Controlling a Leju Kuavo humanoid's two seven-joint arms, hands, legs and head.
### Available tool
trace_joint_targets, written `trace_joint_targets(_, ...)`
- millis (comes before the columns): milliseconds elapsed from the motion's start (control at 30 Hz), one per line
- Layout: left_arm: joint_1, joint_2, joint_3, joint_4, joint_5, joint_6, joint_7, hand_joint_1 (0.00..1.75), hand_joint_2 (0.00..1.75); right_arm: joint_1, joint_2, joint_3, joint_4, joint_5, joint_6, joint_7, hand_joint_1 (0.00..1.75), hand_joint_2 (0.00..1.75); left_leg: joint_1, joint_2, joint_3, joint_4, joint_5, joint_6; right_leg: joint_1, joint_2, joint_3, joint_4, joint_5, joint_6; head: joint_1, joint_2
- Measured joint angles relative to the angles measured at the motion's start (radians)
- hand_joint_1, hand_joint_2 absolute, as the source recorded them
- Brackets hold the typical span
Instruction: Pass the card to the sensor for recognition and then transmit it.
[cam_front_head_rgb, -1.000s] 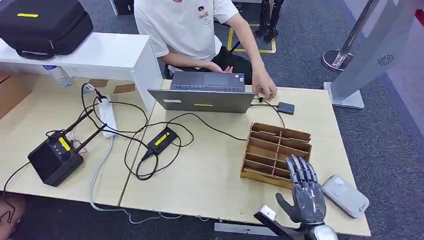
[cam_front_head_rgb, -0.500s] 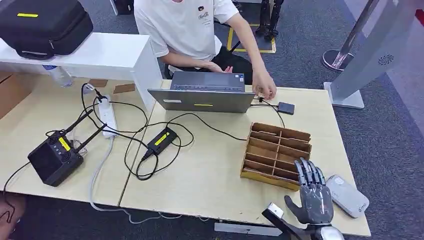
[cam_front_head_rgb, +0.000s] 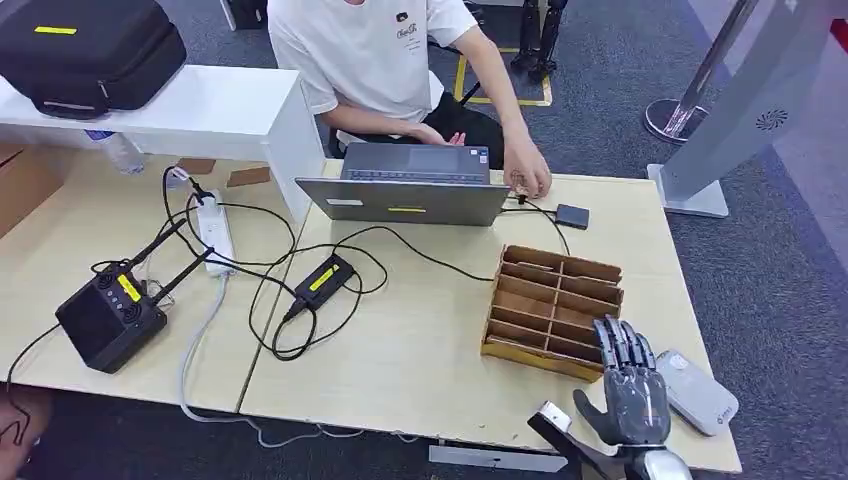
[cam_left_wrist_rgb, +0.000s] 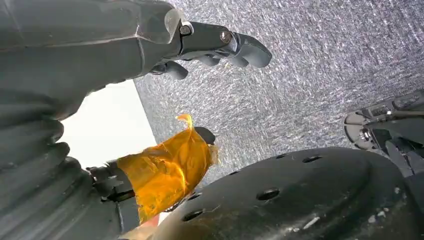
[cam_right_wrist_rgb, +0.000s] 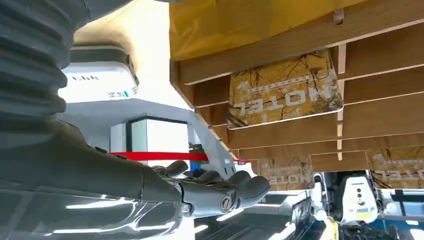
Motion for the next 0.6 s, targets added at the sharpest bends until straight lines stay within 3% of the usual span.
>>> trace_joint_targets(600, 0.000, 0.000, -0.007, 0.000, -0.007, 0.000, 0.000, 0.00, 1.75, -0.029, 0.003, -0.003, 0.017, -0.019, 0.000, 0.005, 0.00, 1.75, 0.000, 0.000, 0.000, 0.000, 0.000, 0.000, 0.000, 0.000, 0.000, 0.000, 0.000, 0.000, 0.000, 0.000)
